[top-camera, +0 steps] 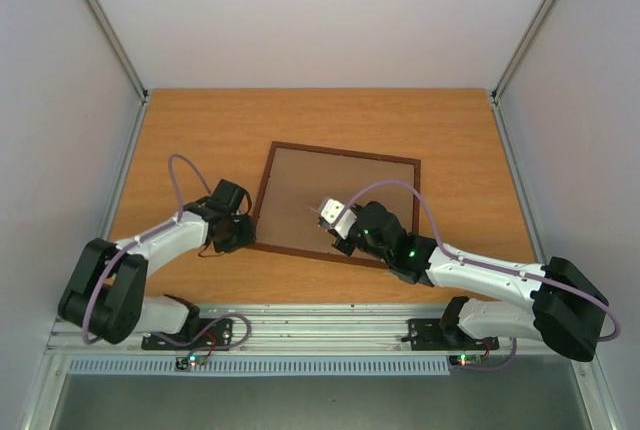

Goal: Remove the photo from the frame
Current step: Adjust the photo frame at the center of the board.

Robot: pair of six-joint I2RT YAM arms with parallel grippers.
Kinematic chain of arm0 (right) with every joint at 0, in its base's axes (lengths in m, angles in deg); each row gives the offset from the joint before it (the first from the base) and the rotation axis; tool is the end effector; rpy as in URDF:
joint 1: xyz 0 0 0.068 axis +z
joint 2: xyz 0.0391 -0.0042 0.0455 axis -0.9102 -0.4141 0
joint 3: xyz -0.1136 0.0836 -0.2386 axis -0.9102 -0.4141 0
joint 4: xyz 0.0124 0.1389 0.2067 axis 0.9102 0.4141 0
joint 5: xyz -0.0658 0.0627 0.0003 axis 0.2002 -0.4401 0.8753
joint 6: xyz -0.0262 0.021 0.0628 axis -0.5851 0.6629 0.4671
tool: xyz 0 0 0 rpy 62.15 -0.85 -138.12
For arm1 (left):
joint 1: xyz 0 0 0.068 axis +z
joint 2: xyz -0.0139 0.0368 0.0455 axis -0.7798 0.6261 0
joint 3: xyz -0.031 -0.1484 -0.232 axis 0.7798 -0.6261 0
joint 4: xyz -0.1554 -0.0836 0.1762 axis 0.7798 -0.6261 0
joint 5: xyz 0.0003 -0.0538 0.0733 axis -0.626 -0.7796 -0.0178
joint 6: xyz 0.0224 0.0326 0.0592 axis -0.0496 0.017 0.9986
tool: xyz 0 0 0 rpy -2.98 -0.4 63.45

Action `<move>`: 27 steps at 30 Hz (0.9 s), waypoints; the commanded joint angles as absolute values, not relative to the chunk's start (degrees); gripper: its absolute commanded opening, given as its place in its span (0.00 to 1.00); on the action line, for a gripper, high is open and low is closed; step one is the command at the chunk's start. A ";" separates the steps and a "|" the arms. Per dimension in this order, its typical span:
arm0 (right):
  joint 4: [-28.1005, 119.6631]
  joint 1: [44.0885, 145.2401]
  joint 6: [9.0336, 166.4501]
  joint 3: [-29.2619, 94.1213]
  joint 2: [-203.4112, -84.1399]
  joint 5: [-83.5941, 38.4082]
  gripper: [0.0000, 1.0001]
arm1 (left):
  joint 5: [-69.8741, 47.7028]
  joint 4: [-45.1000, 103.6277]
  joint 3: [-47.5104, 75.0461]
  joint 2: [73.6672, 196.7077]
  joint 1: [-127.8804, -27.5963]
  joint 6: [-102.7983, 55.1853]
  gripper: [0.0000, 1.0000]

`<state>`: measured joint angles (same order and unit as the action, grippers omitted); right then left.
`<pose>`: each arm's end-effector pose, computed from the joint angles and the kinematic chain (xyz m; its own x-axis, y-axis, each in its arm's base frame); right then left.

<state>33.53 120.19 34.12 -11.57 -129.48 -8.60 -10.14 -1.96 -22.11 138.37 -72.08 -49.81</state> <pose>0.1556 0.2080 0.2231 0.3904 -0.7021 -0.5956 -0.6828 0.2132 -0.6988 0.2039 -0.0855 0.1396 -0.9404 -0.2894 -0.1789 -0.2306 0.9288 -0.2900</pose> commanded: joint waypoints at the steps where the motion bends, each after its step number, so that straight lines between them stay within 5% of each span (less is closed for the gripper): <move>1: 33.55 120.11 35.37 -11.65 -127.53 -10.06 0.01 | -11.16 -4.53 -27.06 133.77 -75.77 -57.17 0.27; 19: 34.75 120.16 36.74 -11.39 -124.80 -13.91 0.01 | -8.71 -1.82 -34.17 123.57 -91.64 -71.99 0.38; 27: 34.53 120.21 38.06 -10.96 -123.71 -17.23 0.01 | -4.75 -4.27 -34.88 109.42 -91.65 -71.99 0.57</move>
